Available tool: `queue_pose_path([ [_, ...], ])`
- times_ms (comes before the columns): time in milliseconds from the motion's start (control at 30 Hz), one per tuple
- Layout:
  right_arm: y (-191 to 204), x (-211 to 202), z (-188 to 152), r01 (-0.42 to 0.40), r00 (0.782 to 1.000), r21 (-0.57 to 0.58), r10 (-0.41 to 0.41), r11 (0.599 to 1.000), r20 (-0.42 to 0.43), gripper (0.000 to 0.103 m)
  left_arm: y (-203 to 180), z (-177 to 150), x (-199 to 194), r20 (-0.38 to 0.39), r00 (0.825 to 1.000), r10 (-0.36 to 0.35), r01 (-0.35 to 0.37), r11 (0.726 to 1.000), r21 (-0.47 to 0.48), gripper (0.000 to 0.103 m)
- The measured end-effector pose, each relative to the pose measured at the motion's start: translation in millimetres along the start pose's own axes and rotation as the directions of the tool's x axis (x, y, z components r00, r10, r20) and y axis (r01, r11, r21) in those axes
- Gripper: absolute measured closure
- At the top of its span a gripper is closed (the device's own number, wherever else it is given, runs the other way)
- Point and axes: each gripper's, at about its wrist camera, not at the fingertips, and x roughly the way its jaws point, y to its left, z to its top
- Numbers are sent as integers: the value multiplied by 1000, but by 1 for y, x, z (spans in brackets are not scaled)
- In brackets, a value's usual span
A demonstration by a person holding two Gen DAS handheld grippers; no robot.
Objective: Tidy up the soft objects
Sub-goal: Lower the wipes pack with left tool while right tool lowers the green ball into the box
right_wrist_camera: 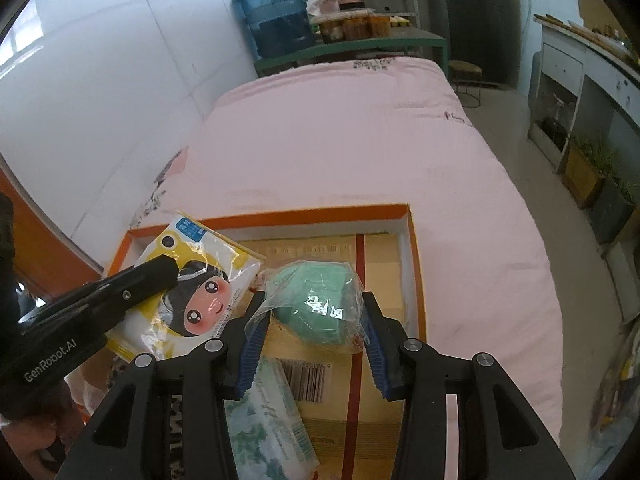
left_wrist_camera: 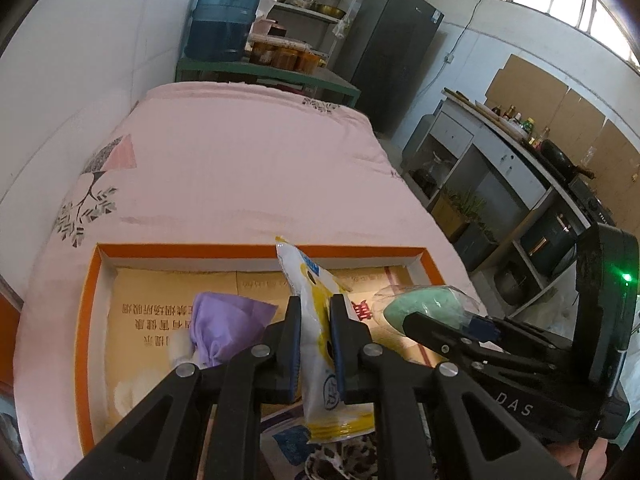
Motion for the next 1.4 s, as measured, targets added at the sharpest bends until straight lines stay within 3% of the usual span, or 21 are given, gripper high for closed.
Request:
queue_pose_path([
  [333,-4,12,-9,4,1000,15,-4,1000,-22,54,6,-6,13,-42,999,4,-4,1000,-3,86],
  [567,-4,10,-10,5,1000,14,-4,1000,-25,49,9,-12,23,-81,997,12,-13,1000,-15,62],
  [767,-6,8,-10,0,1000,22,1,1000,-22,48,7,-13,21,-70,997,11,-12,1000,-6,51],
  [1400,-4,-26,-14,-19,999,51,17,999,38,47,0,-8,-2,-15,1000,-1,1,1000,14,33],
])
